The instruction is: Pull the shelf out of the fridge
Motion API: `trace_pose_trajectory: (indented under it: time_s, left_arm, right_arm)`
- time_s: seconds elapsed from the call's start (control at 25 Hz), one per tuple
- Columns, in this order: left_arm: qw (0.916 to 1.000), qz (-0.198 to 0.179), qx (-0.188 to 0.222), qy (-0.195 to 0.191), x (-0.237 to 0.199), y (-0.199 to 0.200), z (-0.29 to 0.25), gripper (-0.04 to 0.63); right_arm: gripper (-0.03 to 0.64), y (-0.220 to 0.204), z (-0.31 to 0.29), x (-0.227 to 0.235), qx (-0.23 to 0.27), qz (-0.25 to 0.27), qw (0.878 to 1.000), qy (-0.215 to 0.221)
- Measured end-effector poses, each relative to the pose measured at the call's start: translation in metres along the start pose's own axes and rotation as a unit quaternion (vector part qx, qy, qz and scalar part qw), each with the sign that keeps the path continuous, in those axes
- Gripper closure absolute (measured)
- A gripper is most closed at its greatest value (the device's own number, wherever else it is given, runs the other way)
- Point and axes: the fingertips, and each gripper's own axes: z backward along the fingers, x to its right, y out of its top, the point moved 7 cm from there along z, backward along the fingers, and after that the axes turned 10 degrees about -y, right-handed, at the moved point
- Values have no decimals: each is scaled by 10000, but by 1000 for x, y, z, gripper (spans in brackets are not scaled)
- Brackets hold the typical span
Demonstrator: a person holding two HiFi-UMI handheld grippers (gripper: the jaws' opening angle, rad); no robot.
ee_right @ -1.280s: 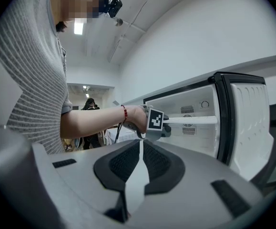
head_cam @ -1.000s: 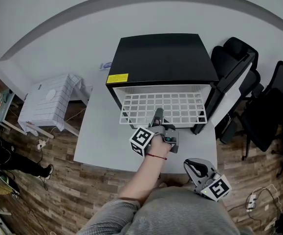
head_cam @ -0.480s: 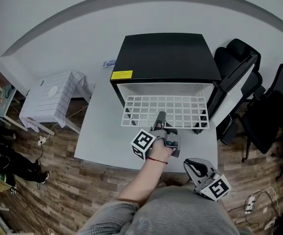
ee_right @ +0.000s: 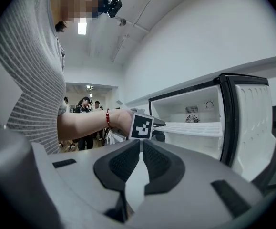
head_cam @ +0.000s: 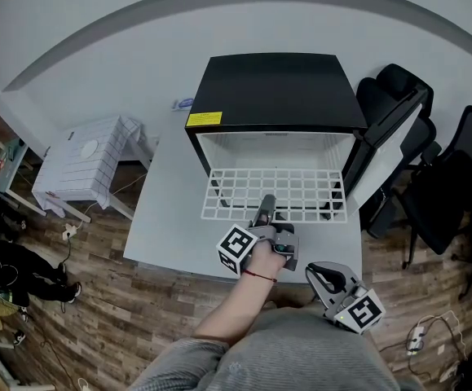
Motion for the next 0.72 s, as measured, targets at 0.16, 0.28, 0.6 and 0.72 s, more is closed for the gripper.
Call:
trace_pose_trajectory:
  time_s: [0.16, 0.28, 0.6, 0.72]
  left_arm:
    - [9999, 11, 36, -122, 10, 3, 9, 563]
    - [9996, -68, 52, -255, 21, 7, 17, 563]
    - [9945, -894, -165, -516, 48, 19, 42, 563]
    - [9858, -1496, -553, -530, 55, 18, 49, 563]
  right_arm:
    - [603, -1, 4, -2, -6, 8, 10000, 7]
    - [603, 0, 5, -3, 9, 9, 10000, 22]
    - [603, 4, 6, -10, 101, 67, 9998, 129]
    - [603, 6, 6, -11, 124, 75, 9998, 131]
